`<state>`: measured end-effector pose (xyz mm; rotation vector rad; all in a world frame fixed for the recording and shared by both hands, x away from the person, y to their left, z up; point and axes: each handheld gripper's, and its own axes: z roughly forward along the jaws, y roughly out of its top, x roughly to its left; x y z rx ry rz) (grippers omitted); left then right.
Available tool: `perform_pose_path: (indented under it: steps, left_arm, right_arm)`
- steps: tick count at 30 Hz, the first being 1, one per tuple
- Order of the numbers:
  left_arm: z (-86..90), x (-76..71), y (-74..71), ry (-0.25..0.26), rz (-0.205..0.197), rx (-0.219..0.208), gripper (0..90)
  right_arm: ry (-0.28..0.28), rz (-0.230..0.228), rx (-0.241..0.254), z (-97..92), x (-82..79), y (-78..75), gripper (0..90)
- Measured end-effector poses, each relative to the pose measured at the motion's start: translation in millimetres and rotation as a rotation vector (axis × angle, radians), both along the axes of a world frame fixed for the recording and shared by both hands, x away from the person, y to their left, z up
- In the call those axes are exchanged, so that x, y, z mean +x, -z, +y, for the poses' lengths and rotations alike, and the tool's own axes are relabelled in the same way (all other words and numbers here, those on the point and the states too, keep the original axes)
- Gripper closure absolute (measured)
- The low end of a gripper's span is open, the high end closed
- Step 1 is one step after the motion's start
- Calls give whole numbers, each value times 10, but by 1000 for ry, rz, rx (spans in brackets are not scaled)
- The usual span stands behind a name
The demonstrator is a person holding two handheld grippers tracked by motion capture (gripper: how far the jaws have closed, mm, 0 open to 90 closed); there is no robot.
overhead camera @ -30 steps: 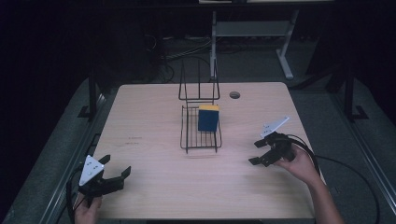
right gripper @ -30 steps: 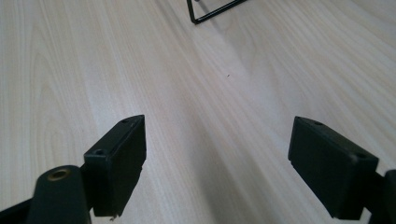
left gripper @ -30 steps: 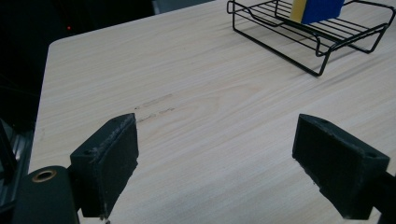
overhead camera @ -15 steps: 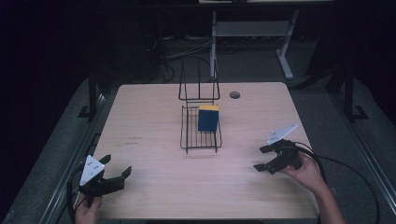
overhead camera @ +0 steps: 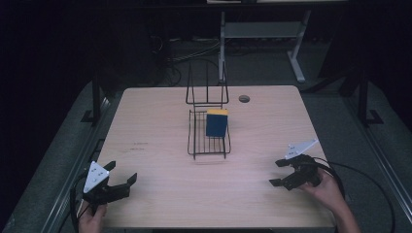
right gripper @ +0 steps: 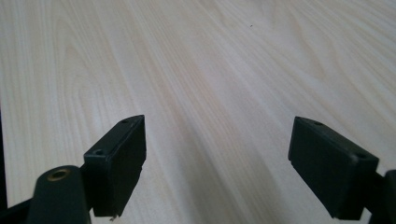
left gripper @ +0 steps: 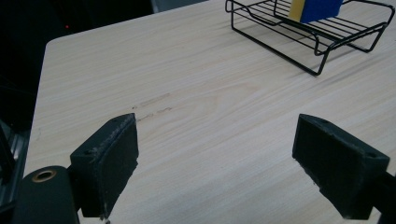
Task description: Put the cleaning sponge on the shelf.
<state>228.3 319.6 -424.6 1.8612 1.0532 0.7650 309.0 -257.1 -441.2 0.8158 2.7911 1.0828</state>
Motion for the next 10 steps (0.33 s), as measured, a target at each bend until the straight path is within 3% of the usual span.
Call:
perform_pose_path:
  steps: [5, 10]
  left_arm:
    - [-4, -4, 5, -1, 4, -2, 139]
    - [5, 4, 25, -2, 11, -7, 139]
  right_arm:
    - [12, -14, 11, -26, -97, 14, 188]
    - [82, -84, 46, -66, -352, 57, 149]
